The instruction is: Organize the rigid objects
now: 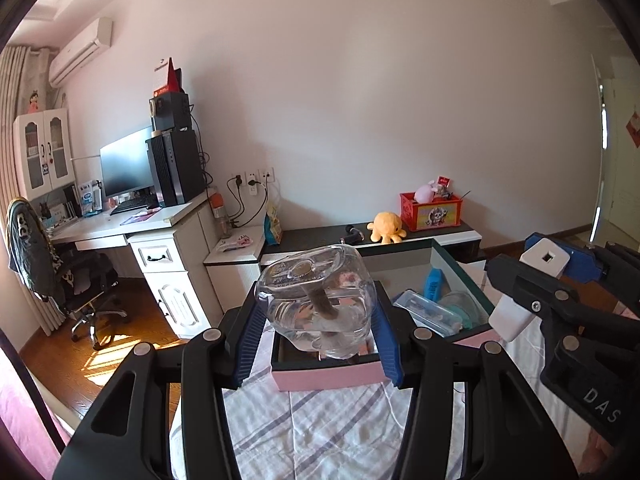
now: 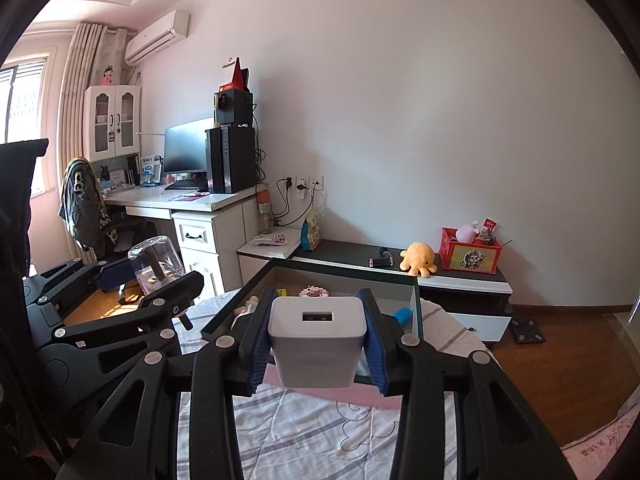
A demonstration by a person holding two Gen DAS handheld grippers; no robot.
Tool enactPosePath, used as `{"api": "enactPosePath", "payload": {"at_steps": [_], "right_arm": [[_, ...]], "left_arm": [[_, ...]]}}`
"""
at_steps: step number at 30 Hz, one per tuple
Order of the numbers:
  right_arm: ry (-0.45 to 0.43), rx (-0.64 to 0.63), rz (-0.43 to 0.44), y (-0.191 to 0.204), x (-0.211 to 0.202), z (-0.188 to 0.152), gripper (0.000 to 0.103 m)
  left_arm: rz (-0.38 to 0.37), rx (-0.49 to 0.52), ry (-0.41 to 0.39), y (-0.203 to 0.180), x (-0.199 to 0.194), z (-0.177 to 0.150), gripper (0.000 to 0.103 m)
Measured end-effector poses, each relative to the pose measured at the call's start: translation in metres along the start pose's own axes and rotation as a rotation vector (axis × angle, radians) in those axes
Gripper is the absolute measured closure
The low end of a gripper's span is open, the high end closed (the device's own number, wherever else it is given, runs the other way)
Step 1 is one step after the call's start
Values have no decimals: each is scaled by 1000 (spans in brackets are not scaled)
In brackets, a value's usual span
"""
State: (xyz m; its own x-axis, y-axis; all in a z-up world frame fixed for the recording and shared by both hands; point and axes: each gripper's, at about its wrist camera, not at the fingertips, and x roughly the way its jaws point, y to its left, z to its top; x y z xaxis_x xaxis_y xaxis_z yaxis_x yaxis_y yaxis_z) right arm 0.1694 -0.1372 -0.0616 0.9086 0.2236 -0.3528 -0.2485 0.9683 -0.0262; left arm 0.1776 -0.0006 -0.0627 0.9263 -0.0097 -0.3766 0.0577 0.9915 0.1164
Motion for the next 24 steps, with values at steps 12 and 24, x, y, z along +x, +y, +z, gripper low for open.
{"api": "enactPosePath", "payload": {"at_steps": [12,24], "right_arm": [[203,7,-9,-40,155,6,62],[321,9,10,-44,214,-12,62]], "left_arm": [[23,64,249,-8,181,9,52],[20,55,357,-11,239,-8,53]]}}
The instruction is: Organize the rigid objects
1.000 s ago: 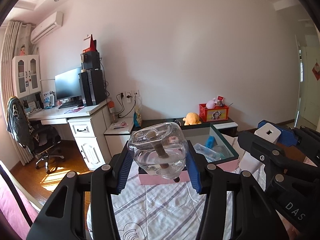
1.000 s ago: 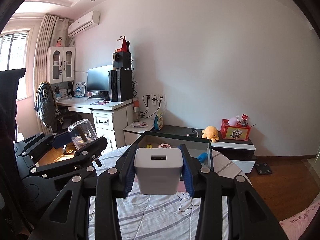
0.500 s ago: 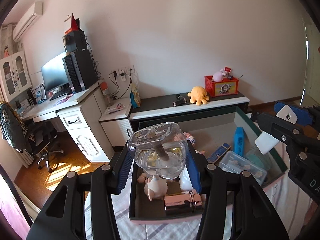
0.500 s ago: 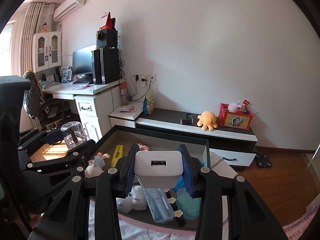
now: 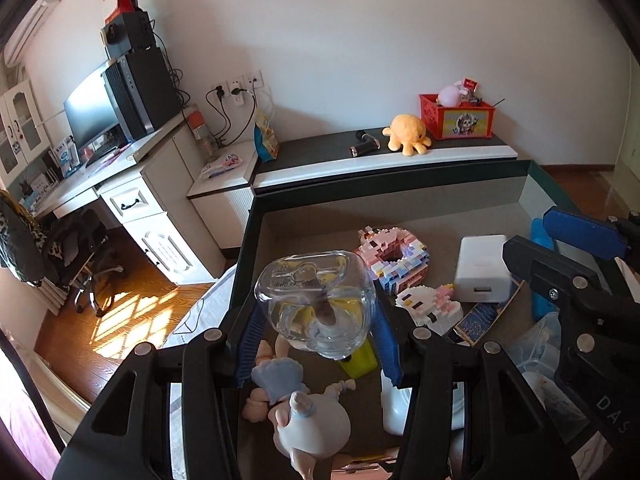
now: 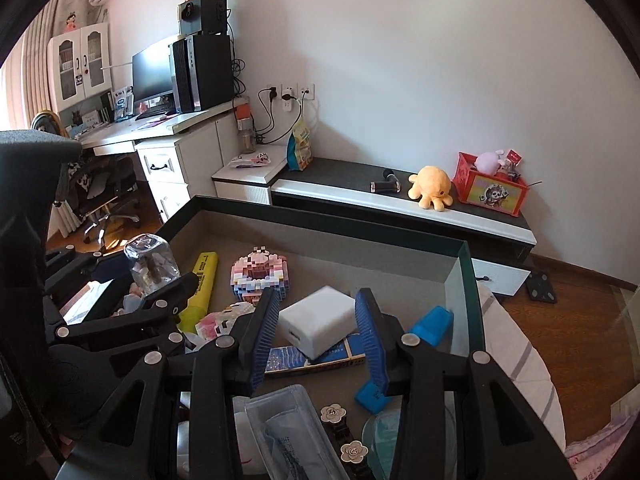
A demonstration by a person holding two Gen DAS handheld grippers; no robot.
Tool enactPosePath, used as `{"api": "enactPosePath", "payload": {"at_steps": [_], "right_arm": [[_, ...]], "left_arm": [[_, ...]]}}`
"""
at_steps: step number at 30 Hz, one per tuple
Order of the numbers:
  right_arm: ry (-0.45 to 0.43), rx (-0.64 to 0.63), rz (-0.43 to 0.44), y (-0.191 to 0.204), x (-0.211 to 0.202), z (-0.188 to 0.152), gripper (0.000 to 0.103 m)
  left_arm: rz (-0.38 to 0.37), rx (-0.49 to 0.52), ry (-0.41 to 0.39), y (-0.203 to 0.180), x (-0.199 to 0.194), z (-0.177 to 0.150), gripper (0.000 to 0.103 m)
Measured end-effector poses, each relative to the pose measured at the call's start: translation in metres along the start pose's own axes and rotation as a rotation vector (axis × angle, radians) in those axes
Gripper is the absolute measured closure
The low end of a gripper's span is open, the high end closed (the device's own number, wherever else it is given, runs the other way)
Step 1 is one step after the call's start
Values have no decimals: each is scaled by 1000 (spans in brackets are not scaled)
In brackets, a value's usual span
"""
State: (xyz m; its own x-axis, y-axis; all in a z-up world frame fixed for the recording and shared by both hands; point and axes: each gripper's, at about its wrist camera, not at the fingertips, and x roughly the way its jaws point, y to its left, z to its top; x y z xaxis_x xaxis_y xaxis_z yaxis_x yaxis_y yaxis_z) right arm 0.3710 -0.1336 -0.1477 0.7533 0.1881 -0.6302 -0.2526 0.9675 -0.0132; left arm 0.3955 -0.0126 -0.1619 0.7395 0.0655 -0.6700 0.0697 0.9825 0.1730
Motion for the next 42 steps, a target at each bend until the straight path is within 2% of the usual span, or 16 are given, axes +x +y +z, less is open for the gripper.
{"api": "enactPosePath", "payload": {"at_steps": [2,5,6,7,9,10,13,23,26,29,34,38,42], "right_arm": [[-2,9,11,1,1,2,61],[1,25,5,1,0,1,59],[-9,35,-1,-1,-2,0,54],[-14,49,3,-4,-5,0,45],[-31,72,6,-8,-12,0,36],[-38,73,0,-8,-15,0,33],[-43,68,-2,-7,-21,0,24],[-38,89,-26,-12,-37,-5,18],[-43,99,-23,-15,-43,-8,0],[-45,106,-19,-16,-53,-12,0],[-50,100,-46,-15,-72,-15,0],[-68,101,-58,-15,-97,-22,0],[-101,107,-70,-11,-132,-30,0]], "left_arm": [[-6,1,-7,0,-2,1,52],[18,15,-36,0,-7,0,36],[26,12,-38,2,-8,0,27],[22,7,-43,3,-10,0,16],[4,3,-70,3,-16,0,5],[4,13,-84,1,-19,0,2],[-6,39,-101,-4,-24,0,0],[-92,24,-88,-6,-41,-6,0],[-135,6,-55,-6,-43,-9,0],[-177,-9,-32,-9,-47,-14,0],[-207,-31,-19,-10,-63,-21,0],[-211,-39,-56,-8,-92,-28,0],[-182,-45,-119,-2,-133,-36,0]]}}
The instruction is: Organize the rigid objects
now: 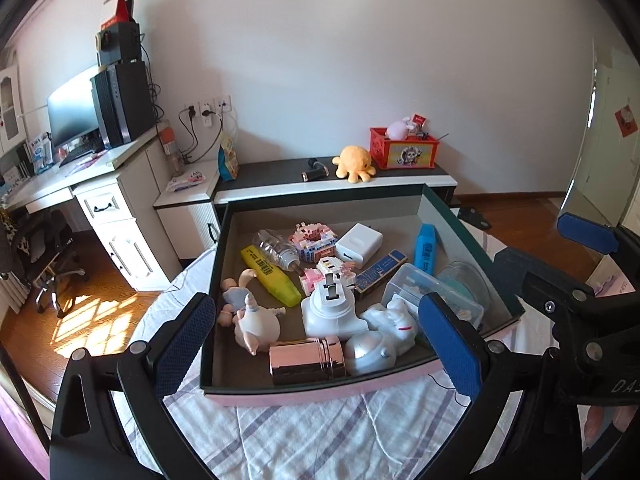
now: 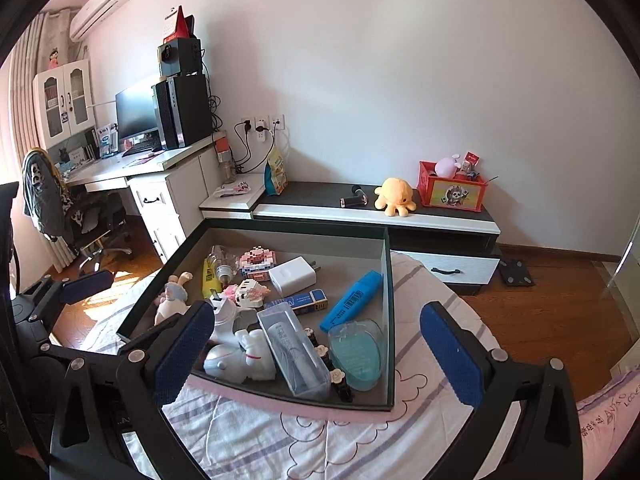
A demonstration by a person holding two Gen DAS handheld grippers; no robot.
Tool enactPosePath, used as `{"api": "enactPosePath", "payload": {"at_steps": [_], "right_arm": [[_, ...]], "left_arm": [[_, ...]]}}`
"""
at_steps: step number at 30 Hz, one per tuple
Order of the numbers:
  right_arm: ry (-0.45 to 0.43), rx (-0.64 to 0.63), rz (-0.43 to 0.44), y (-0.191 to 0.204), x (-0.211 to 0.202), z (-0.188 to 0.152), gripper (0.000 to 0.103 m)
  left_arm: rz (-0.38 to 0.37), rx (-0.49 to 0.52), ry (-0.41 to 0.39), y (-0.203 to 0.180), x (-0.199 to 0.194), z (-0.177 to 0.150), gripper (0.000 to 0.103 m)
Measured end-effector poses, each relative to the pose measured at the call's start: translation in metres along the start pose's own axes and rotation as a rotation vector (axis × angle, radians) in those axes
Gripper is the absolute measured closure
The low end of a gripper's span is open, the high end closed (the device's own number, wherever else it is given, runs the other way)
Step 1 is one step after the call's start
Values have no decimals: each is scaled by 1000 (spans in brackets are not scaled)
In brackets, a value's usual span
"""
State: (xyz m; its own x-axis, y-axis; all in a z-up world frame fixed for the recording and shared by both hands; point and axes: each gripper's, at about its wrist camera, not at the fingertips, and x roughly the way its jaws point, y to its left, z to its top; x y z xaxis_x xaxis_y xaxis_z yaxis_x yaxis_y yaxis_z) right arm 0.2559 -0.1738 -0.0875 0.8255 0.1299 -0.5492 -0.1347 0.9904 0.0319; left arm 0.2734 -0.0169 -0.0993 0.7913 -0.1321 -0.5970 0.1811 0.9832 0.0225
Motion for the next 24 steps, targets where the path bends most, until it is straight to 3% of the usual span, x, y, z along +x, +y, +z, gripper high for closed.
{"api": "enactPosePath", "payload": {"at_steps": [7,15,24], "right_arm": [[-110,4,-33,12,-78,-17,0],[-214,-4,-35,32,-161,-35,0],[-334,-5,-63,56,-246,-60,0]], "left_arm": [[62,27,-147,-6,-83,-17,0],[51,12,-258,-10,-168,-39,0],[89,13,-389,-18,-262,-66,0]]}}
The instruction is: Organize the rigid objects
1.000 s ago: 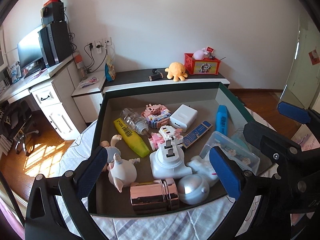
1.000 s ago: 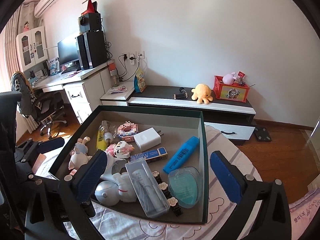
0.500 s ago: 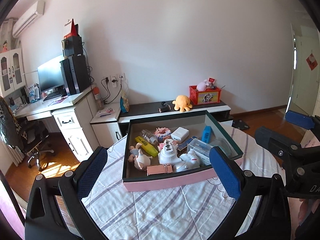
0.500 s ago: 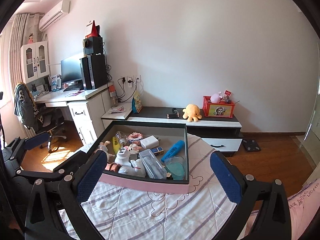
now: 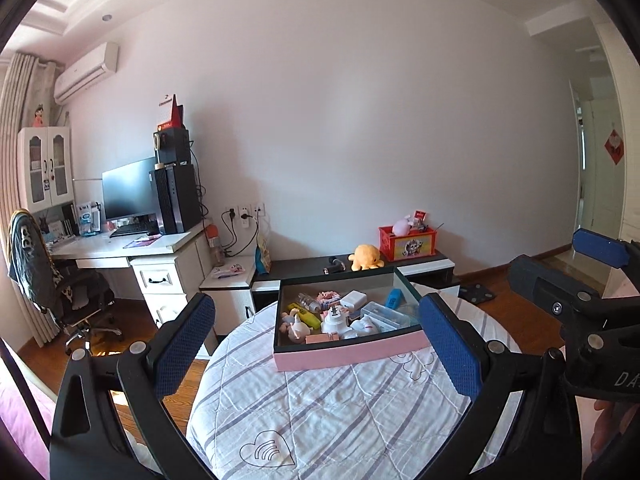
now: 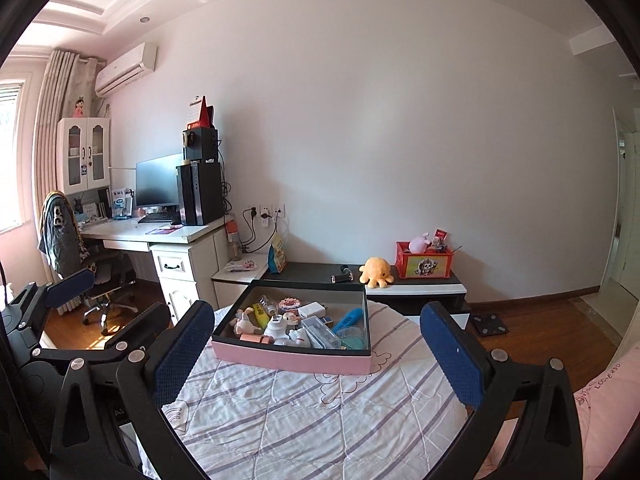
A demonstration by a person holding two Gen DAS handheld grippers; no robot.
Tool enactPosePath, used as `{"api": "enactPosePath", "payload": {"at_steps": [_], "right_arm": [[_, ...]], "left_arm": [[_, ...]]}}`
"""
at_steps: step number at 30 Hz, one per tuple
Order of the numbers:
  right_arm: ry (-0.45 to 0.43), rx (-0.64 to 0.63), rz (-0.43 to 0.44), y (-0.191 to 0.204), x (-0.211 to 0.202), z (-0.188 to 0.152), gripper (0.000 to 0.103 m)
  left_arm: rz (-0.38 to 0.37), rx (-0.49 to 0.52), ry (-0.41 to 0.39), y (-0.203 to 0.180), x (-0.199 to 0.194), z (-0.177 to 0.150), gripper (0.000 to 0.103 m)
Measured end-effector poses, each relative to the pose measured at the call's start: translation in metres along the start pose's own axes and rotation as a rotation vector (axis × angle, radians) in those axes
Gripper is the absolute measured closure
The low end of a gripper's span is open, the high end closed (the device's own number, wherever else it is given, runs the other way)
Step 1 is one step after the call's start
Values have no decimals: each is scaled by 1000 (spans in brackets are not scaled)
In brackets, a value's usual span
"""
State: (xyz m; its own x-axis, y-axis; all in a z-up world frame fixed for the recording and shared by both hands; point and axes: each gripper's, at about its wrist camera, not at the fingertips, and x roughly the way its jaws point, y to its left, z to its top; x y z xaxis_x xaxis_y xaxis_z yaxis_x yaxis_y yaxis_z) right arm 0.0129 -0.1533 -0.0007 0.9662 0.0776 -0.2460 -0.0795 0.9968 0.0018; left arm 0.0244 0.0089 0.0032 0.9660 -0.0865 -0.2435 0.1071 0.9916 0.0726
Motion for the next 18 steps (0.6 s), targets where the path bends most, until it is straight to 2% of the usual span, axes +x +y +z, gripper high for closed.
{"api": "enactPosePath", "payload": {"at_steps": [7,10,18], "right_arm": [[-83,3,-43,5,-51,0,0],[-96,18,-69,1,-66,3,0],[-123,-14,-31,17,-94,6,0]], "left_arm": [[56,-3,-54,7,-45,3,0],[50,-33,-61,15,-60,6,0],[34,-30,-128,16,-101,14,0]]}}
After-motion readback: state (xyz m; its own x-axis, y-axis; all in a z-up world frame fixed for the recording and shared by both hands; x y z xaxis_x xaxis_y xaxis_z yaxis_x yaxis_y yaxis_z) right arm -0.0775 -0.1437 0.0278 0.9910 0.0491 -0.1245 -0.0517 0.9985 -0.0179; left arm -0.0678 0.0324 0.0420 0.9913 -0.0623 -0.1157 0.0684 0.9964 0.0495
